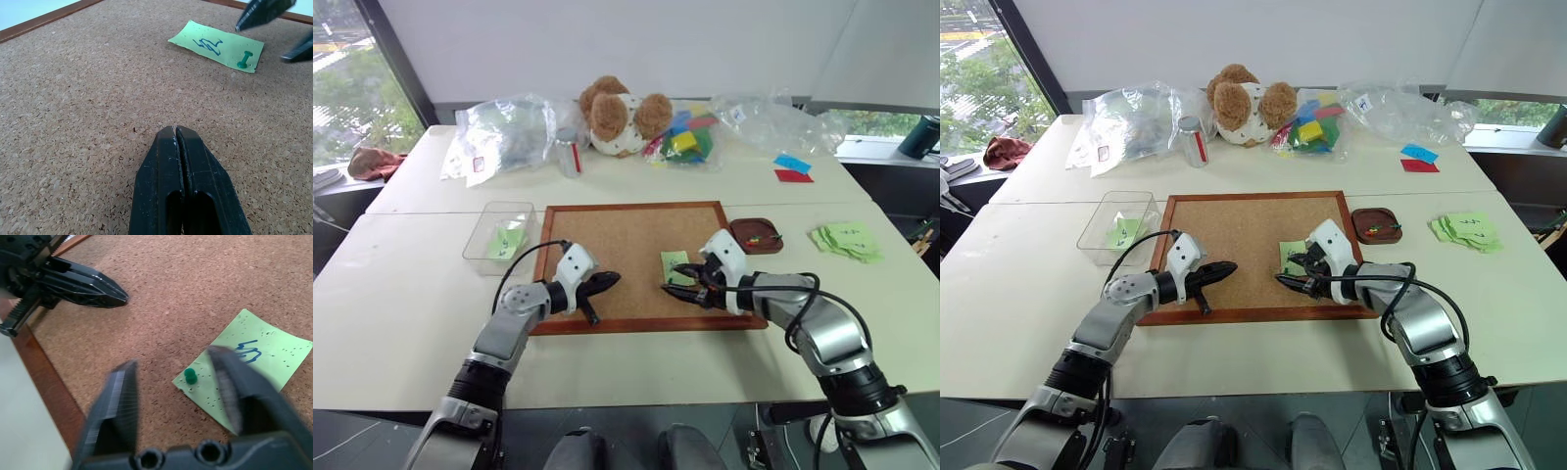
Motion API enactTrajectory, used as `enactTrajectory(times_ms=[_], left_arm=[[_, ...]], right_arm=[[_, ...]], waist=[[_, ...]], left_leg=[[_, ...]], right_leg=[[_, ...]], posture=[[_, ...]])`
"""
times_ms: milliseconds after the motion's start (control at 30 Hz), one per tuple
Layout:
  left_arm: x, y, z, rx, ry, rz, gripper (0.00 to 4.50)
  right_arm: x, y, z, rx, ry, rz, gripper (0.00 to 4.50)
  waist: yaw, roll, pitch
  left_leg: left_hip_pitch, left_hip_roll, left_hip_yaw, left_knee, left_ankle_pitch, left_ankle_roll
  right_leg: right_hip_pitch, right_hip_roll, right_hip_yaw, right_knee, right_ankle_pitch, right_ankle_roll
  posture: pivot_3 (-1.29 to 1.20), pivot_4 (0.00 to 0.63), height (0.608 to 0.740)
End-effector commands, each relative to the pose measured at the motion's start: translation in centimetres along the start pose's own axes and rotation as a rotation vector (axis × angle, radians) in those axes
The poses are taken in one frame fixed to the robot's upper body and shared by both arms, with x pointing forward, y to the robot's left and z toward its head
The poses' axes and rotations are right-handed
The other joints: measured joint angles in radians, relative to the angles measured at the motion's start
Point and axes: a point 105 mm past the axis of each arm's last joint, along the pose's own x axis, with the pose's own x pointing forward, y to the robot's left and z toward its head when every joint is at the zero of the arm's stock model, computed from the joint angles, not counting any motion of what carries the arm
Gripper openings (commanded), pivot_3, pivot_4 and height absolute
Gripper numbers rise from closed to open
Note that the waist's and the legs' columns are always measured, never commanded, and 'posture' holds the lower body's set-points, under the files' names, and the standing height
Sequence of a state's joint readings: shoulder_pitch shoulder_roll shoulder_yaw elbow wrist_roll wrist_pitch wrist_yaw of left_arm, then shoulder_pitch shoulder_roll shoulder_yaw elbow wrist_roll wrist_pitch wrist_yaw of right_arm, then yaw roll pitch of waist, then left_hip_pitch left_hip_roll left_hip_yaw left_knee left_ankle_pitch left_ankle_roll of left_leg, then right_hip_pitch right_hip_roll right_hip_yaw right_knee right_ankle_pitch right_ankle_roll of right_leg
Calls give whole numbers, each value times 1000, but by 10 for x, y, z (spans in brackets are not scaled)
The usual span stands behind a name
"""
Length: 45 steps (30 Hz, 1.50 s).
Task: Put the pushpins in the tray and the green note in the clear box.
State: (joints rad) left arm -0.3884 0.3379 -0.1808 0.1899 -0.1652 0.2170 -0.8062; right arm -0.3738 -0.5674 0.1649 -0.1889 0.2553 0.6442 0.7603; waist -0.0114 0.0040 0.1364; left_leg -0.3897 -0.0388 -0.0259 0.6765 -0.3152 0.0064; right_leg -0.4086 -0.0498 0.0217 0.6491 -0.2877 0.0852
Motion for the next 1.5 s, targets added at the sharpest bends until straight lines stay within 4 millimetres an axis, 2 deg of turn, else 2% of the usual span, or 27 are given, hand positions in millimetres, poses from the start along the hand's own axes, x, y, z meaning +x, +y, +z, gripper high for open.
enactTrajectory(times_ms=[33, 333, 433, 500, 533, 667, 1067, 1233, 1367, 1433, 1500], left_arm=[[-3, -8, -31, -65, 106, -21, 0], [-4, -9, -31, -66, 108, -20, 0], [-4, -9, -32, -66, 108, -20, 0], [-3, -9, -31, -66, 107, -20, 0], [-3, -9, -31, -66, 107, -20, 0], [-3, -9, -31, -65, 107, -22, 0], [-1, -14, -35, -71, 115, -40, 0], [0, -14, -35, -73, 114, -43, 0], [2, -13, -34, -72, 112, -43, 0], [2, -13, -34, -71, 112, -44, 0], [2, -13, -34, -72, 112, -45, 0]], right_arm=[[4, -1, 7, -19, -32, -14, 2016], [9, -5, -3, 31, -22, -28, 2016], [8, -8, -3, 41, -21, -33, 1152], [7, -8, -3, 42, -21, -33, 150], [7, -8, -2, 42, -25, -31, 64], [5, -7, 4, 44, -42, -24, 64], [-17, -7, 49, -56, -118, -22, 64], [-21, -2, 54, -70, -117, -5, 64], [-20, -3, 49, -63, -102, -8, 64], [-22, -11, 48, -53, -105, -42, 64], [-27, -28, 48, -34, -110, -108, 64]], waist=[[0, 0, 0], [-1, 0, 0], [-1, 0, 0], [-1, 0, 0], [-1, 0, 0], [0, 0, 0], [0, 0, 0], [0, 0, 0], [1, 0, 0], [1, 0, 0], [1, 0, 0]], left_leg=[[0, 0, 0, 0, 0, 0], [0, 0, 0, 0, 0, 0], [0, 0, 0, 0, 0, 0], [0, 0, 0, 0, 0, 0], [0, 0, 0, 0, 0, 0], [0, 0, 0, 0, 0, 0], [0, 0, 0, 0, 0, 0], [0, 0, 0, 0, 0, 0], [0, 0, 0, 0, 0, 0], [0, 0, 0, 0, 0, 0], [0, 0, 0, 0, 0, 0]], right_leg=[[0, 0, 0, 0, 0, 0], [0, 0, 0, 0, 0, 0], [0, 0, 0, 0, 0, 0], [0, 0, 0, 0, 0, 0], [0, 0, 0, 0, 0, 0], [0, 0, 0, 0, 0, 0], [0, 0, 0, 0, 0, 0], [0, 0, 0, 0, 0, 0], [0, 0, 0, 0, 0, 0], [0, 0, 0, 0, 0, 0], [0, 0, 0, 0, 0, 0]], posture=[[0, 150, 740], [0, 150, 740], [0, 150, 740], [0, 150, 740], [0, 150, 740], [0, 150, 740], [0, 150, 740], [0, 150, 740], [0, 150, 740], [0, 150, 740], [0, 150, 740]])
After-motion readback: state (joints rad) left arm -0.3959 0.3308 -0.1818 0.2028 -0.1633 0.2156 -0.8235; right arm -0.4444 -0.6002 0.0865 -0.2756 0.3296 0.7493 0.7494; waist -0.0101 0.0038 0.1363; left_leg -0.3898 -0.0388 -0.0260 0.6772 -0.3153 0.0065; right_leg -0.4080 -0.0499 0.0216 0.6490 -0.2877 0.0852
